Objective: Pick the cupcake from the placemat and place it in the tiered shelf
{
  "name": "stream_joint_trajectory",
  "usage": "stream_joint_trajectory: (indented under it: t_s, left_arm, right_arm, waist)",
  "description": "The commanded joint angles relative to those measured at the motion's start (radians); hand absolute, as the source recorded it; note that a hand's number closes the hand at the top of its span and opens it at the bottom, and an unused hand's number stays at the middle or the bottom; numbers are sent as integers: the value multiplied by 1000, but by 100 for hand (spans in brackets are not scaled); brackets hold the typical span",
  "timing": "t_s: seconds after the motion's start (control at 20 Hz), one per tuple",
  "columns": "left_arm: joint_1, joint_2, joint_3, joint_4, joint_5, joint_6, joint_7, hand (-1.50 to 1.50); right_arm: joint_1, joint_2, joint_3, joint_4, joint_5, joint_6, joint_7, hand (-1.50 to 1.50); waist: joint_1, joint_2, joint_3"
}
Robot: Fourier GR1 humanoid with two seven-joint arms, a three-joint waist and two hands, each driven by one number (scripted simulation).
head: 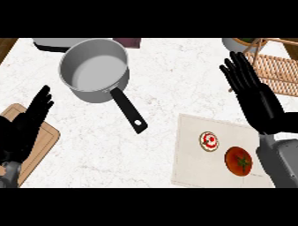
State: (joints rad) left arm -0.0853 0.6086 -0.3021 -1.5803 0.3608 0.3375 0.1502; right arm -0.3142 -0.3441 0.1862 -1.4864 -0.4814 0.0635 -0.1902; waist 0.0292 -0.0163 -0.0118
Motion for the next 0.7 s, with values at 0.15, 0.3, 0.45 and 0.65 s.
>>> stream_joint_trajectory:
  t_s: [0.15,0.3,0.45,0.65]
  left_arm:
    - [76,33,110,33,22,-45,-55,0]
    - [89,5,96,89,19,-21,-56,0]
    - [100,-13,104,114,43,-44,-73,0]
    - [148,-29,117,147,58,-112,-162,0]
  right_arm:
    - [-63,111,155,-20,301,-257,65,150]
    - [7,-124,74,123,501,-381,146,150]
    - [34,-12,82,108,650,-664,127,150]
    - [158,222,345,62,845,-836,214,-150]
  waist:
    - [-12,14,10]
    - [-73,11,-21]
    - [-64,8,0]
    - [-30,11,8]
